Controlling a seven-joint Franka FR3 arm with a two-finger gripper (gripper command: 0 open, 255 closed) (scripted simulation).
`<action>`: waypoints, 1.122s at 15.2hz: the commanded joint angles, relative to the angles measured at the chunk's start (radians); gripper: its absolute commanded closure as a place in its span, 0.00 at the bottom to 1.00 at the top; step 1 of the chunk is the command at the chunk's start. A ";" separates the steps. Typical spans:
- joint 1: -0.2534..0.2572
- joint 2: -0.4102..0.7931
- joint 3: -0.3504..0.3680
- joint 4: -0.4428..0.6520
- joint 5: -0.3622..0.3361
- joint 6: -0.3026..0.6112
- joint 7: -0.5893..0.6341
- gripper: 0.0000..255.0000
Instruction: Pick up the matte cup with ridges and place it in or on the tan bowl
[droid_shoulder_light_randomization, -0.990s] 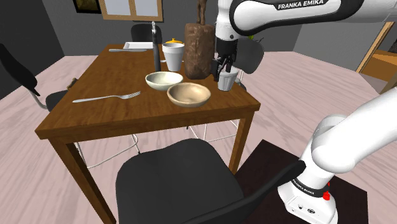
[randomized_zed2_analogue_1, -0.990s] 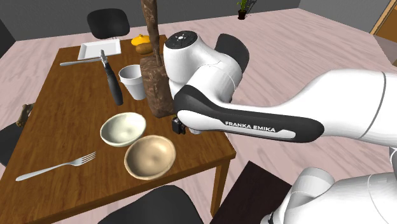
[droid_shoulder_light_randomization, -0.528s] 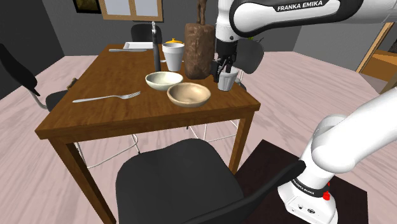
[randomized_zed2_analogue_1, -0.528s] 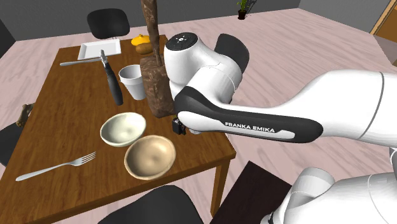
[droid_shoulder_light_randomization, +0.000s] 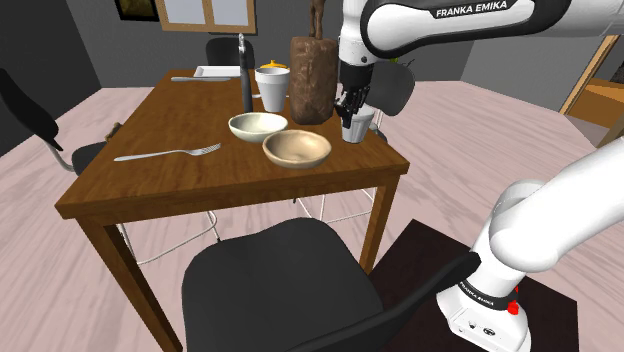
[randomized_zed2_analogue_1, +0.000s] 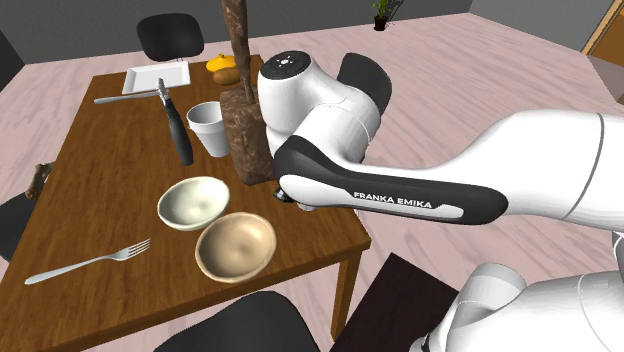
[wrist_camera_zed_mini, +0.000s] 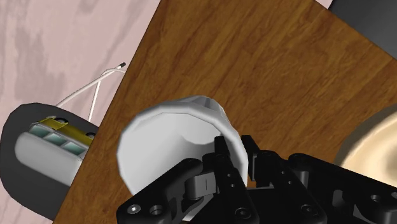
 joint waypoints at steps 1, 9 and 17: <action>0.000 0.000 0.000 0.000 0.000 0.000 0.000 1.00; -0.002 0.012 0.000 0.104 0.001 -0.091 -0.014 1.00; -0.005 0.039 0.002 0.236 0.000 -0.195 -0.029 1.00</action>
